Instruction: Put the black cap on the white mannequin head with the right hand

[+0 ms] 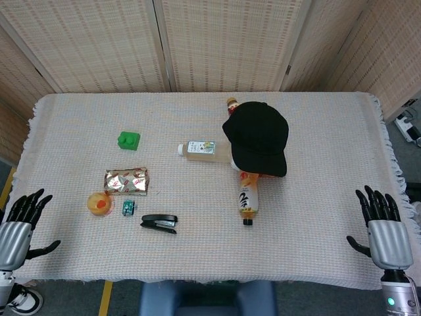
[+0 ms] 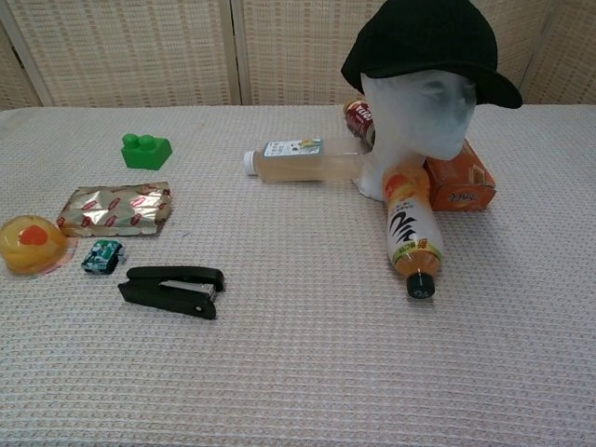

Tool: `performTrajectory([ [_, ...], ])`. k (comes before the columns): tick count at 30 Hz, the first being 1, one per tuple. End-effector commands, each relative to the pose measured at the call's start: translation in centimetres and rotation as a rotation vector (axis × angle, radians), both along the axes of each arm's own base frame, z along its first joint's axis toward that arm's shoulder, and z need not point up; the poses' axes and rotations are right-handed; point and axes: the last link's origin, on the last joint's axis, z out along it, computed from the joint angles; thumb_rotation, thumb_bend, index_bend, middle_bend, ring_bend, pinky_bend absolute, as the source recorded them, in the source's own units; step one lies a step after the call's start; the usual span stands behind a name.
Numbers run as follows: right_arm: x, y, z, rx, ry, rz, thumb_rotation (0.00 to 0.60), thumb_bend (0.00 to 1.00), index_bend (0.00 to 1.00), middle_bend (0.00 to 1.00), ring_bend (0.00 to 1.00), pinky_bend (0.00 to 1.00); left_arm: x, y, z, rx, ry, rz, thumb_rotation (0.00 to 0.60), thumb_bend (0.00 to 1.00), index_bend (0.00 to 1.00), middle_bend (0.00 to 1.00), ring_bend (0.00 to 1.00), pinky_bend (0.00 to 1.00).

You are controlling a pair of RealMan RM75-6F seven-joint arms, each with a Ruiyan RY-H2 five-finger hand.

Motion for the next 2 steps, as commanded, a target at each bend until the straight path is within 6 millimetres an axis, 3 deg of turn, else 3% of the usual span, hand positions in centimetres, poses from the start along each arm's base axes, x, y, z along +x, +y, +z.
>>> performTrajectory([
  [1,-0.25,-0.49,0.16,-0.003,-0.007,-0.012,0.6,0.07,0.0,0.0,0.0,0.0,-0.02,0.1,-0.22,0.004,0.005,-0.004,0.6,0.13,0.09,0.0,0.0,0.01],
  [2,-0.24,-0.68,0.12,-0.008,-0.006,-0.01,0.6,0.07,0.0,0.0,0.0,0.0,-0.14,0.11,-0.32,0.004,0.011,-0.001,0.6,0.13,0.07,0.0,0.0,0.01],
])
